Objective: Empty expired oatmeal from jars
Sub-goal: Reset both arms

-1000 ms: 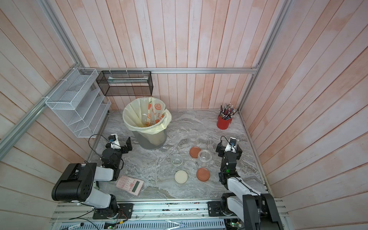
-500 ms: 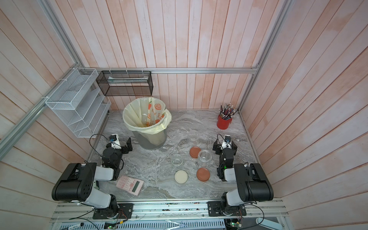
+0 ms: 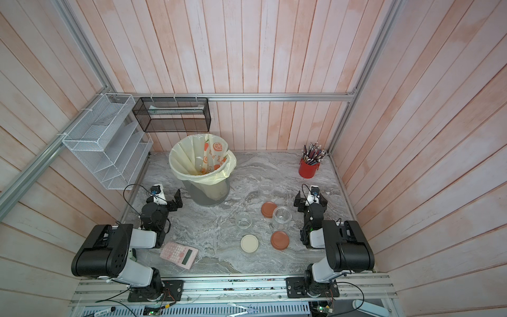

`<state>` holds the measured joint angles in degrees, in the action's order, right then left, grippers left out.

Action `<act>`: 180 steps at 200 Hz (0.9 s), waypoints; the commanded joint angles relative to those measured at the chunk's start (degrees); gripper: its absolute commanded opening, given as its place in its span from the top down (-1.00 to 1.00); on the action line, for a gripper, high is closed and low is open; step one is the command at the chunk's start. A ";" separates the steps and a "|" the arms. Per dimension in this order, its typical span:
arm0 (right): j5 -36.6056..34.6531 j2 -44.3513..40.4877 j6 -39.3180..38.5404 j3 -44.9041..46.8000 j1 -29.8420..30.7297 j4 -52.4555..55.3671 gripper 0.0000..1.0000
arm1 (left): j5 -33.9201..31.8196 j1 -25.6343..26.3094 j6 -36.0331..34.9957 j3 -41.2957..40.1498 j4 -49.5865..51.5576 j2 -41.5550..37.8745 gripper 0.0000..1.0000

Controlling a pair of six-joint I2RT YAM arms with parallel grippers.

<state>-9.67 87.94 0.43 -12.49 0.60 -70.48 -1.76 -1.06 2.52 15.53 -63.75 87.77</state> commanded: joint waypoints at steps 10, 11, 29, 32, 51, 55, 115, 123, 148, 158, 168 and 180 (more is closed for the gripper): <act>0.90 -0.75 0.71 -0.95 -0.34 0.24 -0.96 | 0.53 -0.24 -0.94 0.99 0.42 0.59 -1.00; 0.94 -0.75 0.71 -0.95 -0.34 0.25 -0.97 | 0.53 -0.20 -0.94 0.99 0.44 0.57 -1.00; 1.87 -0.58 0.77 -1.29 -0.68 0.73 -0.96 | 0.53 -0.17 -0.94 1.01 0.46 0.59 -1.00; 1.85 -0.64 0.77 -1.38 -0.68 0.81 -0.96 | 0.53 -0.17 -0.94 1.01 0.46 0.58 -1.00; 2.65 -0.48 0.84 -1.57 -1.02 0.98 -0.96 | 0.53 -0.17 -0.94 1.01 0.42 0.56 -1.00; 2.77 -0.56 0.82 -1.63 -1.02 1.22 -0.96 | 0.53 -0.17 -0.94 0.99 0.46 0.59 -1.00; 2.75 -0.75 0.89 -1.38 -1.04 1.12 -0.96 | 0.53 -0.19 -0.94 1.01 0.46 0.52 -1.00; 2.81 -0.69 0.96 -1.36 -1.00 1.13 -0.96 | 0.53 -0.17 -0.92 1.00 0.46 0.56 -1.00; 2.80 -0.64 0.89 -1.40 -1.02 1.13 -0.96 | 0.53 -0.22 -0.89 0.99 0.46 0.57 -1.00; 2.73 -0.73 0.89 -1.38 -1.00 1.09 -0.96 | 0.53 -0.21 -0.94 1.01 0.46 0.52 -1.00; 2.80 -0.67 0.91 -1.38 -1.04 1.09 -0.96 | 0.53 -0.17 -0.90 1.01 0.46 0.55 -1.00; 2.81 -0.67 0.89 -1.40 -1.04 1.13 -0.96 | 0.53 -0.18 -0.94 0.99 0.46 0.48 -1.00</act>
<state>-7.40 87.94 0.67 -13.08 -0.14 -69.43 -1.76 -1.06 2.52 15.53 -63.75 87.77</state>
